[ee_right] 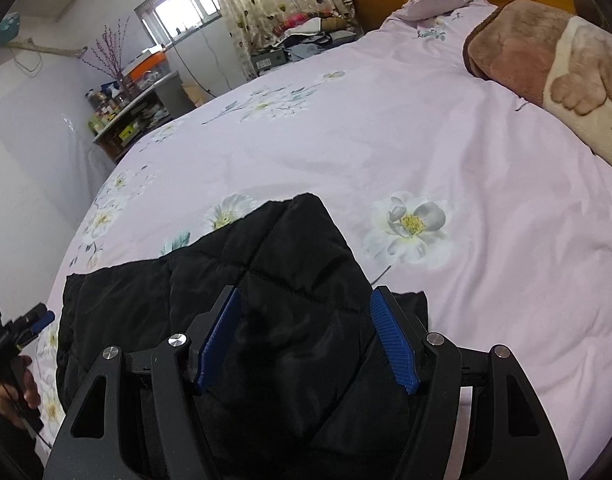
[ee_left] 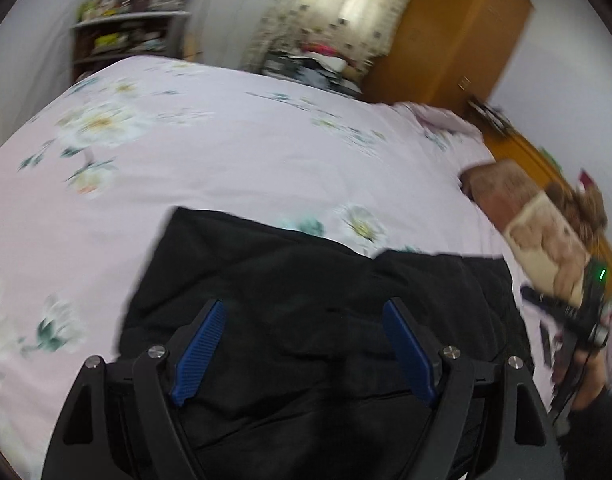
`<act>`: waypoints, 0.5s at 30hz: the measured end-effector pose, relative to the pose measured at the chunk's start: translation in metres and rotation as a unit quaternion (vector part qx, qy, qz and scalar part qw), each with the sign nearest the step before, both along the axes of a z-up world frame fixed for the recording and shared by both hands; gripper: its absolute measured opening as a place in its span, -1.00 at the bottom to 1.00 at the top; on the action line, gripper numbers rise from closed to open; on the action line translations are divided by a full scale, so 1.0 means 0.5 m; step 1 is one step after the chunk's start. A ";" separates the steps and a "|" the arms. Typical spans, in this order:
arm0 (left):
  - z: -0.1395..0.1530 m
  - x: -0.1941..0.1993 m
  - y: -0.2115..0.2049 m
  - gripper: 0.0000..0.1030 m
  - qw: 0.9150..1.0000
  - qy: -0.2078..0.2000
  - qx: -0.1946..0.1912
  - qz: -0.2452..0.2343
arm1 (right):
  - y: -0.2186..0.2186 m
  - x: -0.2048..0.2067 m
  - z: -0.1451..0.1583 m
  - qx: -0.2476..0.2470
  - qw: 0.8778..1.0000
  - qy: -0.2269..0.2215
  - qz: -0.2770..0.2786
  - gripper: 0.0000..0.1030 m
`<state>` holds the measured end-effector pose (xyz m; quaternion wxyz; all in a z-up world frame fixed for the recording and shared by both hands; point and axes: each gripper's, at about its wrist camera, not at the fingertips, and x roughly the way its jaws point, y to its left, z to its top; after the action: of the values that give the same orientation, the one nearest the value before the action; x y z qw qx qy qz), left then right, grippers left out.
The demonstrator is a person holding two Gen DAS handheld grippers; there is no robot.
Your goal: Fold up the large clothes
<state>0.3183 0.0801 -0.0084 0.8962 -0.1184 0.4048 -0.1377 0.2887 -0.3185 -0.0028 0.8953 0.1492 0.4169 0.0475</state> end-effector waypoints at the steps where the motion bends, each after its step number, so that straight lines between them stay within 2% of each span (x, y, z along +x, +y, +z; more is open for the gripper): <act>1: -0.006 0.003 -0.012 0.60 1.000 -0.001 0.004 -0.006 | 0.016 -0.004 0.009 -0.011 1.000 -0.011 0.005 0.31; 3: -0.022 0.008 -0.032 0.60 1.000 -0.001 0.011 -0.014 | 0.052 -0.019 0.015 -0.023 0.999 -0.034 0.017 0.31; 5: -0.035 0.014 -0.047 0.60 0.999 -0.005 0.029 -0.014 | 0.087 -0.025 -0.001 -0.027 0.998 -0.037 0.038 0.31; 8: -0.067 0.043 -0.064 0.60 0.997 0.000 0.074 -0.005 | 0.120 0.006 -0.064 -0.070 0.996 0.003 0.051 0.31; 10: -0.081 0.066 -0.073 0.60 0.996 0.000 0.092 0.001 | 0.112 0.043 -0.104 -0.074 0.996 0.028 0.047 0.31; 15: -0.121 0.104 -0.087 0.61 0.994 -0.001 0.104 0.009 | 0.092 0.104 -0.147 -0.087 0.994 0.060 0.023 0.31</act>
<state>0.3700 0.0364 -0.0691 0.9054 -0.0278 0.4147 -0.0865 0.3407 -0.2725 -0.0761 0.8769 0.0632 0.4760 0.0226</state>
